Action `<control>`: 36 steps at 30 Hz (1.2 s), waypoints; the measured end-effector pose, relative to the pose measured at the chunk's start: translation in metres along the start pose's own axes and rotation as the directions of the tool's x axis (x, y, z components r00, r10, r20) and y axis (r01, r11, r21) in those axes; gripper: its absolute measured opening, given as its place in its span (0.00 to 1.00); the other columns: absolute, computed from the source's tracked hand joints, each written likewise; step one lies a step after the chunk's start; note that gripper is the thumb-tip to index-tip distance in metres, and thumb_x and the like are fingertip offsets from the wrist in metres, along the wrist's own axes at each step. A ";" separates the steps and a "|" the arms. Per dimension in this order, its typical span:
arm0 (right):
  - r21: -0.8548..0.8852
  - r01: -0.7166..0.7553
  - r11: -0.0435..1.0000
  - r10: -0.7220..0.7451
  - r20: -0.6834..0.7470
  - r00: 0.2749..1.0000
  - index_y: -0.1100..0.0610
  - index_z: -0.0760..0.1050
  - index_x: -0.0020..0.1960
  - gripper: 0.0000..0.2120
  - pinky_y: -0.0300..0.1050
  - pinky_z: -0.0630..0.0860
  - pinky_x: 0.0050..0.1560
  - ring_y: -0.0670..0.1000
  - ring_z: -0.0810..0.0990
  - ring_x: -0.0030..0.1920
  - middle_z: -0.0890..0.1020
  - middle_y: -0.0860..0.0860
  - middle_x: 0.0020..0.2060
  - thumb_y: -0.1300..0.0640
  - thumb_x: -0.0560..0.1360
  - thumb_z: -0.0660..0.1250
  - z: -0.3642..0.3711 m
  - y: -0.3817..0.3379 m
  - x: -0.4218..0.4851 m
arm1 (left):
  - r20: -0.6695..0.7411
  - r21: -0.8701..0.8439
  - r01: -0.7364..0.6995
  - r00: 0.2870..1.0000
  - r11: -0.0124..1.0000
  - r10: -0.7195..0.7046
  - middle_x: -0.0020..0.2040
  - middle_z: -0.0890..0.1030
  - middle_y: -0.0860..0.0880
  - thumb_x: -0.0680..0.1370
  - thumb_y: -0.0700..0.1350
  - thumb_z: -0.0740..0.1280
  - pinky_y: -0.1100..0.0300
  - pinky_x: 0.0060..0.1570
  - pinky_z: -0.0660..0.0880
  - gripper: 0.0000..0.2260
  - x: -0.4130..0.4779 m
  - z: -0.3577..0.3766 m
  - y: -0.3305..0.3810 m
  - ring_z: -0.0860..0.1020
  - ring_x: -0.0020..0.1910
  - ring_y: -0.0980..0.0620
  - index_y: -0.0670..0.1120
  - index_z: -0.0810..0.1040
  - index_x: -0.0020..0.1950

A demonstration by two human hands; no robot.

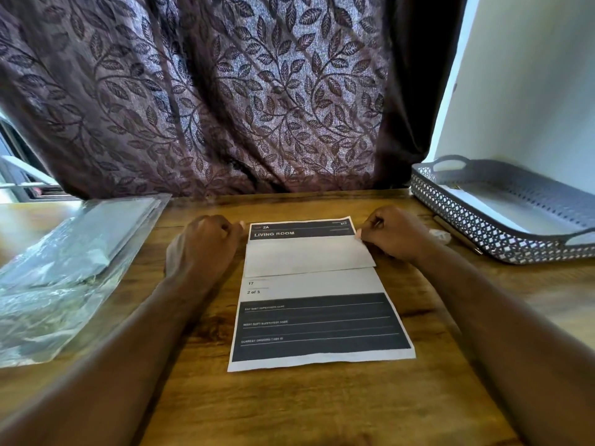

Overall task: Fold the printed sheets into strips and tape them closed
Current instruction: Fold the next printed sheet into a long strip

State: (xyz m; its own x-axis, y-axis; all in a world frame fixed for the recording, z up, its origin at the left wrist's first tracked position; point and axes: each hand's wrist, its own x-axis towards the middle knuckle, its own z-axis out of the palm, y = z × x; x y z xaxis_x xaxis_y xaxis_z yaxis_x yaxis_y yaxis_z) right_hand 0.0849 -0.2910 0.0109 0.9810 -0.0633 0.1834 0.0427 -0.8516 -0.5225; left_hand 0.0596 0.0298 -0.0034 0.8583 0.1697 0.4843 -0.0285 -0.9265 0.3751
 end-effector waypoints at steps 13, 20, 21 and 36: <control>0.128 0.443 0.888 -0.425 -0.145 0.894 0.58 0.80 0.51 0.06 0.51 0.78 0.47 0.56 0.81 0.45 0.84 0.54 0.45 0.59 0.76 0.67 0.073 -0.163 -0.106 | -0.116 -0.169 -0.170 0.982 0.971 0.152 0.47 0.84 0.46 0.79 0.47 0.67 0.49 0.44 0.78 0.07 -0.049 -0.058 -0.016 0.81 0.45 0.43 0.48 0.84 0.49; 0.204 0.654 0.729 -0.670 0.017 0.742 0.59 0.80 0.55 0.09 0.49 0.73 0.53 0.56 0.79 0.52 0.83 0.56 0.52 0.62 0.76 0.67 0.131 -0.260 -0.157 | -0.326 -0.128 -0.108 0.943 0.986 0.062 0.65 0.76 0.44 0.71 0.34 0.69 0.47 0.61 0.74 0.22 -0.100 -0.137 -0.124 0.75 0.63 0.40 0.46 0.78 0.64; 0.205 0.682 0.702 -0.700 0.028 0.713 0.58 0.80 0.57 0.10 0.48 0.73 0.55 0.56 0.79 0.54 0.83 0.56 0.53 0.62 0.77 0.66 0.139 -0.274 -0.165 | -0.317 -0.093 -0.037 0.949 0.995 0.006 0.68 0.74 0.44 0.69 0.33 0.69 0.45 0.63 0.73 0.25 -0.108 -0.149 -0.144 0.73 0.66 0.39 0.46 0.77 0.65; -0.078 0.666 0.742 -0.584 0.414 0.699 0.61 0.75 0.65 0.15 0.51 0.75 0.62 0.62 0.78 0.64 0.79 0.63 0.64 0.62 0.80 0.60 0.203 -0.390 -0.174 | 0.057 0.024 0.394 0.917 0.919 -0.394 0.76 0.68 0.47 0.75 0.57 0.66 0.42 0.75 0.54 0.32 -0.123 -0.163 -0.215 0.62 0.76 0.46 0.54 0.62 0.78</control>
State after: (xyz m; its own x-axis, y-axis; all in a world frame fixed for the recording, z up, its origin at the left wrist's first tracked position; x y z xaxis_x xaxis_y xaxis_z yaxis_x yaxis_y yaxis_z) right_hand -0.0640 0.1582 0.0138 0.7386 0.6683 0.0888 0.6705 -0.7144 -0.2002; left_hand -0.1234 0.2623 -0.0150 0.8275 0.5020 0.2516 0.3239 -0.7928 0.5163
